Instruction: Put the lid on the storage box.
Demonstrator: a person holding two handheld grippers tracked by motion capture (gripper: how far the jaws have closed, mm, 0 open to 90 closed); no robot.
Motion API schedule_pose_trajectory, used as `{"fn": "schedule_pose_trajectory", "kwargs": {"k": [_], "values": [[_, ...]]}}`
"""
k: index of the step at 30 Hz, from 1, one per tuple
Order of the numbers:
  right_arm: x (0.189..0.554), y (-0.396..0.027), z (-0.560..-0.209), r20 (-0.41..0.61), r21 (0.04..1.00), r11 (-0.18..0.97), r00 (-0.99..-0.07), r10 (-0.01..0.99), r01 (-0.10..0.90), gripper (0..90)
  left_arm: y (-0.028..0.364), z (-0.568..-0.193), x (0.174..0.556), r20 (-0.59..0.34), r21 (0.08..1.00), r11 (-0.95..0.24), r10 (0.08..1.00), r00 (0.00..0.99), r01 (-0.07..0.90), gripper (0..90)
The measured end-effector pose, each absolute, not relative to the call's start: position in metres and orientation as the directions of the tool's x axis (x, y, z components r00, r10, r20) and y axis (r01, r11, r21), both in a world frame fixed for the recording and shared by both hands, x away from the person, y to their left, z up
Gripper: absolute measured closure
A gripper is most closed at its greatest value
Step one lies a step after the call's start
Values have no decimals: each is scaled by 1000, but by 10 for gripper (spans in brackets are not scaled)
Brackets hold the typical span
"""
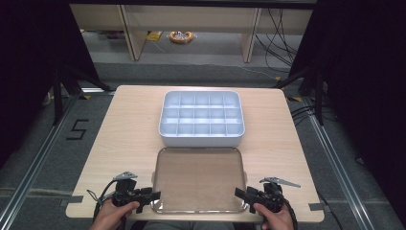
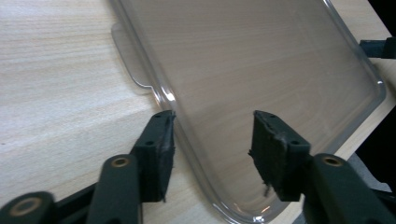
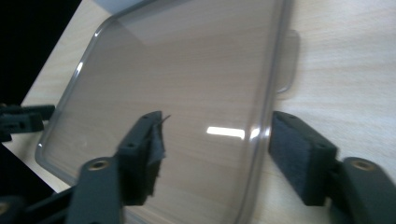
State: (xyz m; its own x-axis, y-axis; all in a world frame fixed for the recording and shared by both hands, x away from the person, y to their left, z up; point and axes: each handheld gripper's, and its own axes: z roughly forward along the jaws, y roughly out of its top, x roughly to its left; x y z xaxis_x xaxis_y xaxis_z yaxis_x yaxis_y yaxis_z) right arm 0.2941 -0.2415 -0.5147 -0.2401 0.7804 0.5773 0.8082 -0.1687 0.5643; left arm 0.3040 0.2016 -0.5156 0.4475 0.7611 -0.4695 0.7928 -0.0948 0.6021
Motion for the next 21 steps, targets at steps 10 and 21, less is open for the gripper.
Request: {"fn": "schedule_pose_trajectory", "kwargs": {"k": [10, 21], "values": [[293, -252, -523, 672, 509, -260, -190, 716, 820, 591, 201, -516, 303, -457, 625, -102, 756, 469, 774, 554], [281, -256, -515, 639, 574, -176, -302, 707, 800, 682, 202, -515, 302, -452, 625, -101, 762, 464, 774, 463]]}}
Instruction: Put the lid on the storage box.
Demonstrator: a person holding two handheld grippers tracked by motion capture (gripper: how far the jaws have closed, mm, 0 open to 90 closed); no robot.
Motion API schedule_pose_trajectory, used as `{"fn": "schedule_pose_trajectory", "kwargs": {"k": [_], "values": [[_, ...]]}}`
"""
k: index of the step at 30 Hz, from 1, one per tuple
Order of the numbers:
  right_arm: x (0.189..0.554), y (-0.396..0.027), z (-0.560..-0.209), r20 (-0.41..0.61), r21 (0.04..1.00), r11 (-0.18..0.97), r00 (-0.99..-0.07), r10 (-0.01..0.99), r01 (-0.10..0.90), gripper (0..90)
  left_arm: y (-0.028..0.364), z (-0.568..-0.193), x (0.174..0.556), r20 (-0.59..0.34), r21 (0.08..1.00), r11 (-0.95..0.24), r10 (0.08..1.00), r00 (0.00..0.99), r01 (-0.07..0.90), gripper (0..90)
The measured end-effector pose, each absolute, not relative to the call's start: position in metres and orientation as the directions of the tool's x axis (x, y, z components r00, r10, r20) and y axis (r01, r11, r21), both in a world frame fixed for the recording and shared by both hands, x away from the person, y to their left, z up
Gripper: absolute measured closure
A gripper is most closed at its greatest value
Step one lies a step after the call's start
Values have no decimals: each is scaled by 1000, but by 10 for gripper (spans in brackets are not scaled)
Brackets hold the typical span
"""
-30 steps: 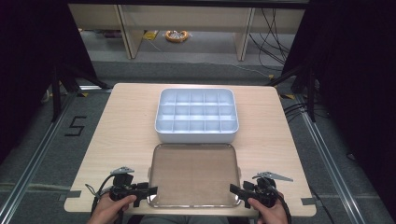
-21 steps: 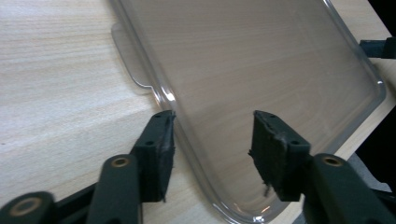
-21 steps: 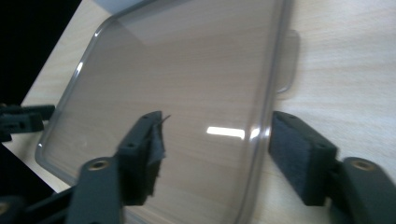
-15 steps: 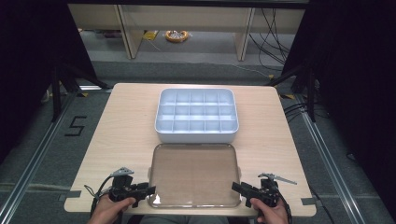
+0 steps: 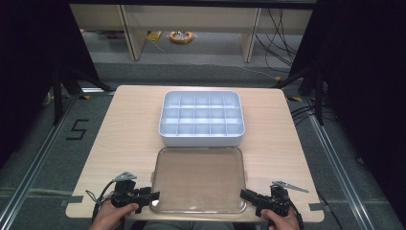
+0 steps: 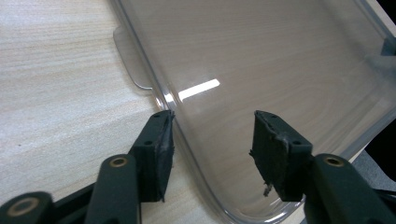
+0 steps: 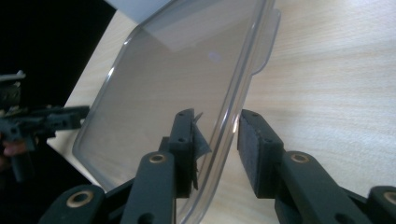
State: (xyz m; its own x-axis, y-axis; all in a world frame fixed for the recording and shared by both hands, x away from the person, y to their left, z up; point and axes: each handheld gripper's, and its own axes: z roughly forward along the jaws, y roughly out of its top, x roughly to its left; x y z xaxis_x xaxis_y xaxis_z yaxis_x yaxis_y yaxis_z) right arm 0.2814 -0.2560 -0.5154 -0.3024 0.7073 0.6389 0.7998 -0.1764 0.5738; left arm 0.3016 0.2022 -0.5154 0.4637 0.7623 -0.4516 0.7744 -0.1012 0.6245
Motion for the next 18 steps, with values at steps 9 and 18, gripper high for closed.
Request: {"fn": "schedule_pose_trajectory", "kwargs": {"k": [9, 18], "values": [[273, -250, -499, 531, 701, -58, -466, 708, 710, 674, 205, -515, 305, -490, 607, -63, 755, 435, 792, 321], [269, -244, -488, 474, 750, -4, -532, 702, 662, 676, 211, -515, 313, -540, 586, -21, 735, 410, 810, 250]]}}
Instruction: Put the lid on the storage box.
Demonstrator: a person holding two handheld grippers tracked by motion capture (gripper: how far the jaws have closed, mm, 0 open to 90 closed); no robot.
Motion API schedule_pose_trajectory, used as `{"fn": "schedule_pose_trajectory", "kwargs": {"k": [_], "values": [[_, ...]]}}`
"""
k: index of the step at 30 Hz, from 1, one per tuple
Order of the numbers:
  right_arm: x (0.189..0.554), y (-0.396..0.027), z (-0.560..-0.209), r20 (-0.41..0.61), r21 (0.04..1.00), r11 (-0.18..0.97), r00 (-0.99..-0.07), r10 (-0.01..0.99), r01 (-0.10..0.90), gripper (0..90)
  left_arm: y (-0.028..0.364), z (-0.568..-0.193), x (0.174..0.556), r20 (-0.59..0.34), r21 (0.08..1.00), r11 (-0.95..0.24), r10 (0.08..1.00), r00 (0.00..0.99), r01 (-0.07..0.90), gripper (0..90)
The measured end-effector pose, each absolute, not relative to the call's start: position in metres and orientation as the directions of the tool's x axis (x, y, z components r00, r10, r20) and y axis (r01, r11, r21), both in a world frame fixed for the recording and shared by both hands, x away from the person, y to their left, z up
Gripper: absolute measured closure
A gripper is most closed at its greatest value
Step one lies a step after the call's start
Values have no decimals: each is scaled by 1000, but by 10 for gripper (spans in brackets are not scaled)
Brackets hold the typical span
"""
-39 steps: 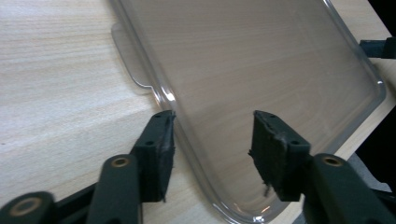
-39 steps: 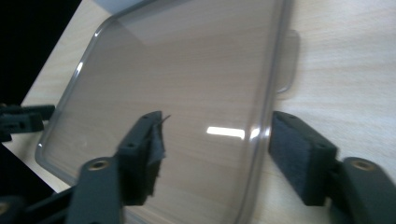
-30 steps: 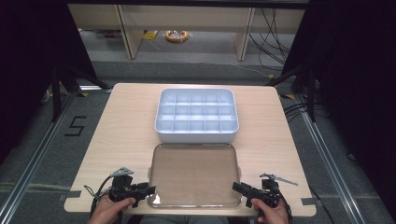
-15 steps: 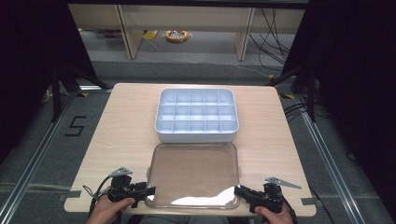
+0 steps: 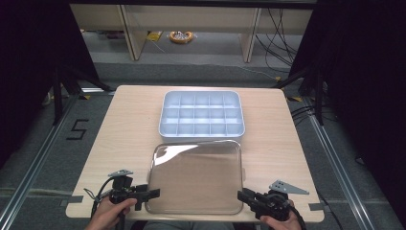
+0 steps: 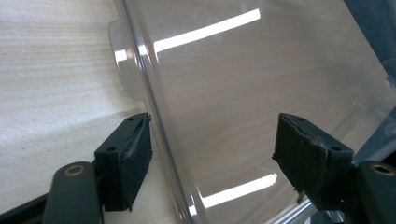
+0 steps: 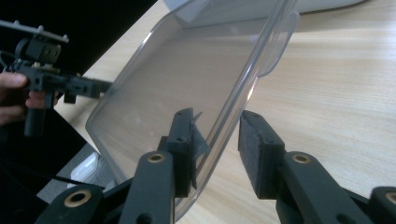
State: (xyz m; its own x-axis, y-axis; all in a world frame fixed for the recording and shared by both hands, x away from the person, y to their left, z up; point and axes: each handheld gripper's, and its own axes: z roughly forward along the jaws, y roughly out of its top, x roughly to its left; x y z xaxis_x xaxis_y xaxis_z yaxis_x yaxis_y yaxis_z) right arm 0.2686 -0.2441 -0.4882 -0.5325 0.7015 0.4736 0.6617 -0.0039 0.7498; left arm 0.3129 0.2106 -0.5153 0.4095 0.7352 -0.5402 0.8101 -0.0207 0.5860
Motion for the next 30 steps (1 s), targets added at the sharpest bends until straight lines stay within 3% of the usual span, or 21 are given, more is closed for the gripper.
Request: {"fn": "schedule_pose_trajectory", "kwargs": {"k": [5, 9, 15, 16, 22, 27, 28, 30], "values": [[268, -242, -487, 502, 746, -25, -536, 679, 666, 676, 219, -516, 318, -576, 560, -6, 716, 394, 828, 287], [267, -240, -486, 461, 773, 11, -574, 677, 634, 679, 219, -516, 320, -581, 557, -4, 713, 392, 830, 282], [269, -242, -488, 470, 764, 9, -566, 677, 645, 679, 224, -518, 321, -565, 566, -6, 726, 393, 825, 436], [271, -242, -490, 455, 776, 10, -572, 683, 630, 680, 222, -519, 320, -561, 578, 22, 737, 377, 816, 503], [272, -245, -490, 466, 747, -2, -520, 716, 665, 696, 225, -513, 317, -563, 636, 48, 711, 421, 770, 625], [273, -245, -490, 447, 734, 8, -492, 748, 679, 700, 223, -507, 314, -559, 679, 84, 703, 440, 729, 678], [276, -247, -492, 389, 746, 55, -501, 773, 663, 705, 222, -504, 312, -543, 689, 70, 709, 450, 722, 680], [276, -245, -493, 417, 738, 22, -481, 771, 675, 705, 221, -503, 311, -535, 696, 66, 712, 455, 715, 680]]}}
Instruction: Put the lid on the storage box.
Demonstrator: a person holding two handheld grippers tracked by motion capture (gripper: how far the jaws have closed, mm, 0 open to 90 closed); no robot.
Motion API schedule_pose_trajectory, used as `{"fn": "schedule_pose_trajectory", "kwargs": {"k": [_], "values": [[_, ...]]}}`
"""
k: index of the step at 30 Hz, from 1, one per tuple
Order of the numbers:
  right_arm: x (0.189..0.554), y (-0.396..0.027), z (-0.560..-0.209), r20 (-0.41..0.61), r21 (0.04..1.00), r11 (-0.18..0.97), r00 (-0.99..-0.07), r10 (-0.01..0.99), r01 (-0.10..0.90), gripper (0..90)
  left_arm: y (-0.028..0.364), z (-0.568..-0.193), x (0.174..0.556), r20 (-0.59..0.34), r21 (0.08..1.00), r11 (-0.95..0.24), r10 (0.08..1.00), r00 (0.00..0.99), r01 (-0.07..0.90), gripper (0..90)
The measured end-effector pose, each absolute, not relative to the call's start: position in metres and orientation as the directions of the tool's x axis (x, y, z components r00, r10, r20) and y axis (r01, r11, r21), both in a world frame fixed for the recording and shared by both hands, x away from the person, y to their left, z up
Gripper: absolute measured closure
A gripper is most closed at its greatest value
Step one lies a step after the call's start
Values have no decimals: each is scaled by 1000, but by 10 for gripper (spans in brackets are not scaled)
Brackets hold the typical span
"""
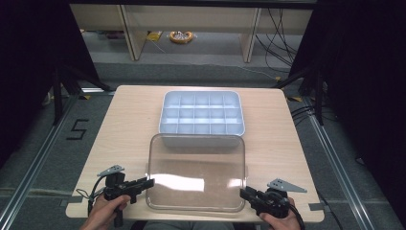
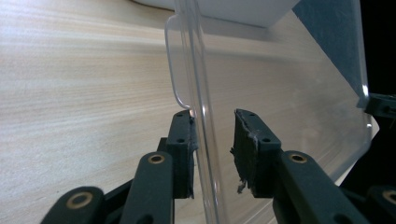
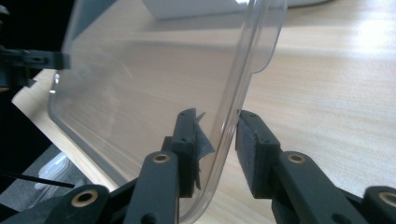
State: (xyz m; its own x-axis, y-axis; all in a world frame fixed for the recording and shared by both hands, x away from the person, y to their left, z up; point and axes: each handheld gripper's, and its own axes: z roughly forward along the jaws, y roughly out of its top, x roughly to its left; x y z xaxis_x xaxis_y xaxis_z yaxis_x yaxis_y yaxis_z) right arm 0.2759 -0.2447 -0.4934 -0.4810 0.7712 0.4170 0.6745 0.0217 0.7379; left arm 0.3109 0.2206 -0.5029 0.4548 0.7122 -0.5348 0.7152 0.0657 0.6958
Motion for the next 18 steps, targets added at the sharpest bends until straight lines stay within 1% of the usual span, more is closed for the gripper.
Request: {"fn": "schedule_pose_trajectory", "kwargs": {"k": [1, 2, 3, 4, 5, 6, 7, 8, 9, 10, 14, 16, 18], "values": [[279, -247, -494, 392, 743, 37, -479, 785, 669, 700, 220, -502, 310, -525, 703, 58, 715, 461, 709, 675], [277, -245, -493, 431, 722, 12, -463, 775, 692, 699, 219, -500, 309, -513, 709, 48, 719, 469, 704, 675], [279, -248, -494, 374, 747, 51, -481, 793, 663, 698, 217, -498, 308, -499, 721, 38, 722, 480, 692, 675], [279, -248, -494, 374, 747, 51, -481, 793, 663, 698, 217, -498, 308, -499, 721, 38, 722, 480, 692, 675], [280, -246, -495, 397, 748, 23, -475, 785, 663, 698, 217, -496, 307, -478, 726, 13, 728, 491, 687, 675], [280, -247, -494, 402, 745, 20, -472, 784, 667, 696, 215, -494, 306, -468, 734, 7, 730, 499, 679, 675], [279, -245, -492, 409, 725, 9, -442, 798, 688, 694, 213, -494, 306, -468, 738, 14, 731, 497, 675, 675], [282, -248, -494, 374, 748, 40, -471, 799, 662, 694, 213, -493, 306, -457, 745, 6, 733, 504, 667, 675], [281, -245, -492, 421, 726, -2, -442, 792, 688, 694, 212, -492, 306, -452, 747, 3, 735, 505, 665, 677], [285, -247, -493, 368, 752, 36, -465, 805, 658, 694, 213, -490, 307, -446, 750, 1, 740, 505, 661, 678], [287, -242, -488, 392, 747, 5, -447, 804, 665, 695, 213, -485, 312, -436, 759, 6, 747, 502, 651, 676], [290, -244, -487, 380, 767, 12, -469, 797, 642, 696, 213, -484, 314, -435, 764, 9, 746, 504, 645, 676], [292, -244, -484, 384, 756, 9, -455, 803, 654, 695, 211, -481, 317, -429, 764, 5, 751, 502, 645, 675]]}}
